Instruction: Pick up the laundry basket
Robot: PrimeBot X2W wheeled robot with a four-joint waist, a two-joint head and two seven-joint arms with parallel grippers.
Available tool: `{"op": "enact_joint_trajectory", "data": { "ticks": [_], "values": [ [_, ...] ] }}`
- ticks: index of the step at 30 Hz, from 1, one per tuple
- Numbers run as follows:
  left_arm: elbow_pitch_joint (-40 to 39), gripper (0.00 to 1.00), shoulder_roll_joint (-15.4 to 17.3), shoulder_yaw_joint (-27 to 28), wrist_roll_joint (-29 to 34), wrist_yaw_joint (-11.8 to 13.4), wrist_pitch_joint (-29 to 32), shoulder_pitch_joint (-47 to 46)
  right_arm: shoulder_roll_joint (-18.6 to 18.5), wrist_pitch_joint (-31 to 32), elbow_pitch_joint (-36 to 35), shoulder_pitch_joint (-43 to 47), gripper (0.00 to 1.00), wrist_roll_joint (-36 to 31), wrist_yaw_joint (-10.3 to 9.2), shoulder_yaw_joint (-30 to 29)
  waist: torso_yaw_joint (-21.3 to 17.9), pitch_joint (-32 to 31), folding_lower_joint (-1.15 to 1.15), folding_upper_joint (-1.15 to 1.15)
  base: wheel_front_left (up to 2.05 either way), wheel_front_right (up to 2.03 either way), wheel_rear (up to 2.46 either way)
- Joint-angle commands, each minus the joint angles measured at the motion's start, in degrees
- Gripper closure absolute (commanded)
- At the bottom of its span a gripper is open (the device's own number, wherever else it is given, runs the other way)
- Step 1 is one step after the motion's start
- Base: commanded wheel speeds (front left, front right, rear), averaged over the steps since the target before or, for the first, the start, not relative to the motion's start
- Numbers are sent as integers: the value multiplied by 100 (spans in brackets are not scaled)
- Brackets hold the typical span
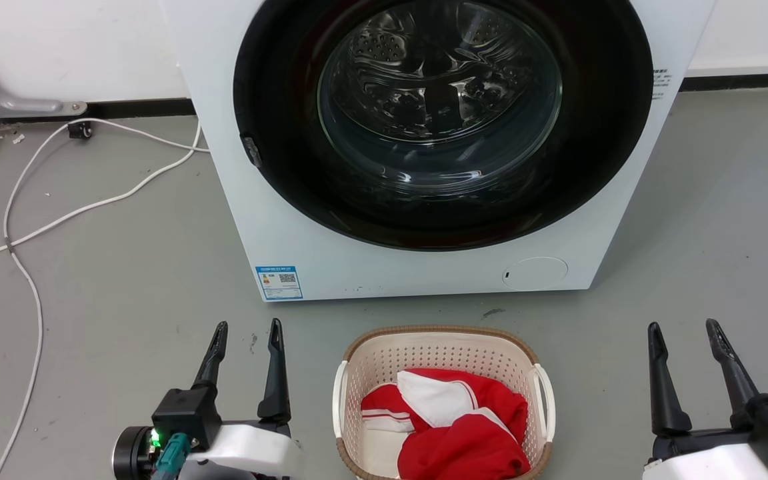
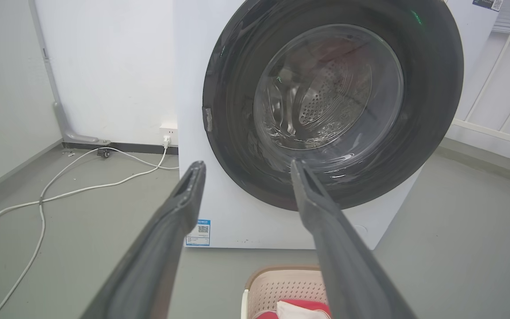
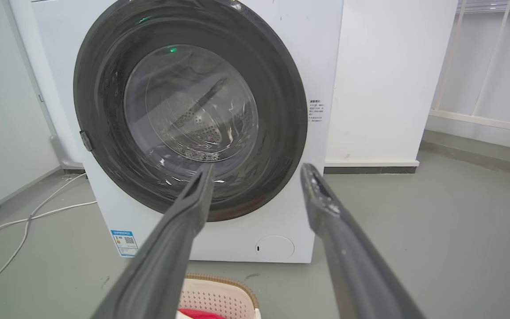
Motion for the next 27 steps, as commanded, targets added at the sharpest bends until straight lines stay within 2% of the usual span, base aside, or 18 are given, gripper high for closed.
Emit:
{"op": "enact_joint_trajectory", "data": {
  "ticks": [1,7,27],
  "values": [
    [2,0,17,-13,95,16,-46,56,-26,-46,-45,83,0,-108,-2,1,4,1,0,0,0,0,0],
    [30,0,17,-44,285,56,-102,81,-26,-96,-36,115,0,-230,-2,-5,16,-3,0,0,0,0,0],
    [148,0,17,-26,228,21,-91,90,-24,-93,153,107,0,156,-2,-33,31,-2,0,0,0,0,0]
  ]
}}
